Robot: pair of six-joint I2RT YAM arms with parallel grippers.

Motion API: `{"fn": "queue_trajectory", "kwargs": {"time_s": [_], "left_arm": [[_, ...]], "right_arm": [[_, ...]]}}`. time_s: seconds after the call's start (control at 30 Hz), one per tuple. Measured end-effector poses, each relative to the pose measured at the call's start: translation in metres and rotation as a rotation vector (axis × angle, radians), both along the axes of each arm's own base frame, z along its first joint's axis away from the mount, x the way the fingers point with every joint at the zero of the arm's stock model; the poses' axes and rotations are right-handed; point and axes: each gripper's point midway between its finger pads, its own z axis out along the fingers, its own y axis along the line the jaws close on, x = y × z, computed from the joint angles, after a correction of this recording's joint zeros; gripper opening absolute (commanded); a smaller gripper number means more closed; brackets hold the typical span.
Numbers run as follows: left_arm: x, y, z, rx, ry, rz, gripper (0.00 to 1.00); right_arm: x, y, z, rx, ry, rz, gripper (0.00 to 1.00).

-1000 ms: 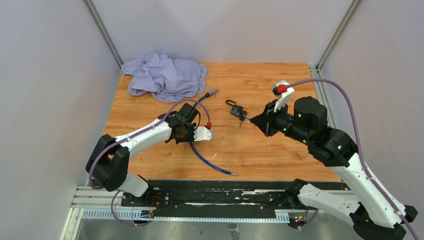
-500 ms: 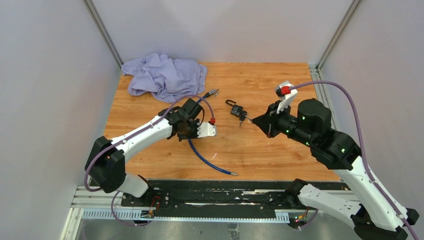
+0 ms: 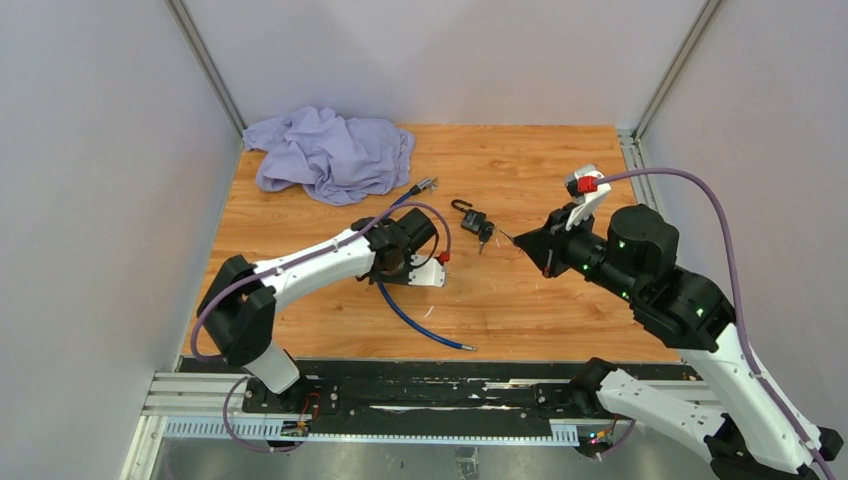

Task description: Unlock with the key

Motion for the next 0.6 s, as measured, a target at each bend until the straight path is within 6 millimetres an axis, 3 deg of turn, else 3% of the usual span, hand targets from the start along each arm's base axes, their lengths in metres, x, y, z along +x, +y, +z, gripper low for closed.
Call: {"fn": "queue_trajectory", "kwargs": {"time_s": [0.2, 0.5, 0.6], "left_arm": [[0.005, -0.010, -0.007, 0.140, 0.022, -0.050, 0.08], [0.012, -0.027, -0.012, 0.292, 0.020, -0.139, 0.33], [0.014, -0.032, -0.014, 0.318, 0.017, -0.160, 0.35]], "right_arm": [[-0.003, -0.008, 0.004, 0.009, -0.016, -0.019, 0.00], [-0.011, -0.017, 0.009, 0.026, -0.035, -0.027, 0.00], [-0.011, -0.017, 0.009, 0.024, -0.033, -0.027, 0.00]]}}
